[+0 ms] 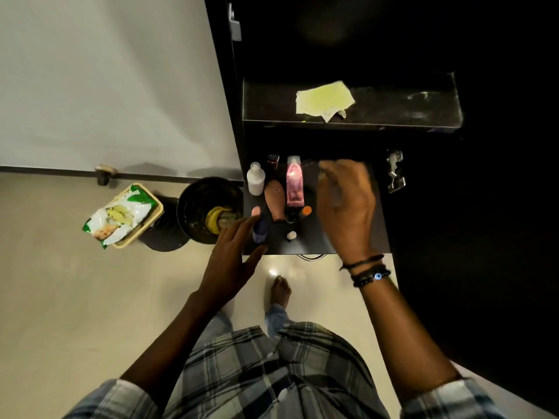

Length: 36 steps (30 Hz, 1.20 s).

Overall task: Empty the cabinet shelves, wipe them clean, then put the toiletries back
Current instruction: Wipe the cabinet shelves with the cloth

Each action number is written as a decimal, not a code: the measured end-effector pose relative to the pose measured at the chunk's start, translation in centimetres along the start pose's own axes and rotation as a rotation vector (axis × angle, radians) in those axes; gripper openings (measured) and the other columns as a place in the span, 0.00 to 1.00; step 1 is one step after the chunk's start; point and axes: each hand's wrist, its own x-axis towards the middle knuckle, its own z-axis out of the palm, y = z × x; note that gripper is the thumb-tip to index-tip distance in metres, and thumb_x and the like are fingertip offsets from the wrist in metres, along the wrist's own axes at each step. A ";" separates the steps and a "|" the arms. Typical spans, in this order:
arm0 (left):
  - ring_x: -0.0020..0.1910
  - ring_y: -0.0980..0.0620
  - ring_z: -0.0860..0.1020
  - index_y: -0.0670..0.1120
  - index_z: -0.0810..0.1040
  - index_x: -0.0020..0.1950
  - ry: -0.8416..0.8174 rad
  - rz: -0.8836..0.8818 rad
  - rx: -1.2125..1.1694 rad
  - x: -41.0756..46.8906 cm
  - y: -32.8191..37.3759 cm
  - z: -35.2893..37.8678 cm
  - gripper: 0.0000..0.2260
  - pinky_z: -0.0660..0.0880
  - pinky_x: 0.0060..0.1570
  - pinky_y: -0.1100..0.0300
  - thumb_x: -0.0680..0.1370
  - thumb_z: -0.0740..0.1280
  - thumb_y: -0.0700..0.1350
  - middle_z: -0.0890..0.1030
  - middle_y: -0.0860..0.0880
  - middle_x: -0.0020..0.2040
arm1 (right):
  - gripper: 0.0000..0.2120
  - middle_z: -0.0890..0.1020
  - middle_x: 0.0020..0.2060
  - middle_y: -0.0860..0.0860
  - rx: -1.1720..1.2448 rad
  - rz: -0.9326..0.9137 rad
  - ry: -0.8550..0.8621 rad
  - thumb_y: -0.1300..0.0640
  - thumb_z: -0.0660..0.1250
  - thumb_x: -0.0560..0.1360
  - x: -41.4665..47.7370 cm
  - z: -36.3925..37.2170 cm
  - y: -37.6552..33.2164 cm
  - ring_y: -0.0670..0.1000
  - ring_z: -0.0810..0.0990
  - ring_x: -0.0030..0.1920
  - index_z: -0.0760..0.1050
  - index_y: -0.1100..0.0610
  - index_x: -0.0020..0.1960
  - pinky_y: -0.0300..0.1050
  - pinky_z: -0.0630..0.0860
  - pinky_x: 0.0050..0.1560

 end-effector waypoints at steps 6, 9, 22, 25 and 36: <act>0.59 0.50 0.74 0.44 0.66 0.72 0.010 -0.013 0.000 0.6 0.3 0.5 0.27 0.75 0.51 0.60 0.75 0.70 0.48 0.73 0.46 0.64 | 0.22 0.74 0.61 0.53 -0.049 0.249 -0.584 0.64 0.66 0.74 -9.7 3.5 3.6 0.52 0.78 0.57 0.72 0.56 0.68 0.47 0.78 0.57; 0.56 0.48 0.76 0.44 0.68 0.70 0.009 -0.017 -0.003 0.9 0.6 0.7 0.24 0.76 0.48 0.58 0.75 0.69 0.44 0.74 0.45 0.64 | 0.23 0.73 0.64 0.55 -0.112 0.268 -0.664 0.63 0.67 0.75 -11.1 4.7 4.6 0.55 0.78 0.58 0.71 0.56 0.69 0.49 0.77 0.60; 0.50 0.51 0.75 0.45 0.69 0.66 -0.085 0.084 -0.055 3.1 7.3 2.8 0.19 0.72 0.44 0.63 0.76 0.68 0.40 0.73 0.46 0.61 | 0.07 0.81 0.48 0.55 -0.250 0.400 -0.465 0.62 0.66 0.76 -9.1 0.4 9.1 0.54 0.80 0.47 0.79 0.57 0.52 0.37 0.72 0.48; 0.54 0.47 0.77 0.46 0.68 0.67 -0.171 0.088 -0.064 5.0 9.2 5.4 0.18 0.77 0.50 0.54 0.78 0.65 0.42 0.73 0.45 0.63 | 0.06 0.79 0.49 0.57 -0.336 0.483 -0.363 0.60 0.65 0.77 -8.3 -2.7 11.3 0.57 0.80 0.47 0.78 0.59 0.53 0.47 0.77 0.50; 0.51 0.45 0.79 0.41 0.69 0.66 -0.192 0.149 -0.034 11.7 14.6 12.5 0.17 0.70 0.47 0.61 0.78 0.65 0.41 0.79 0.42 0.55 | 0.08 0.78 0.53 0.60 -0.499 0.644 -0.396 0.66 0.66 0.75 -6.5 -6.0 14.9 0.60 0.80 0.51 0.76 0.62 0.55 0.52 0.79 0.54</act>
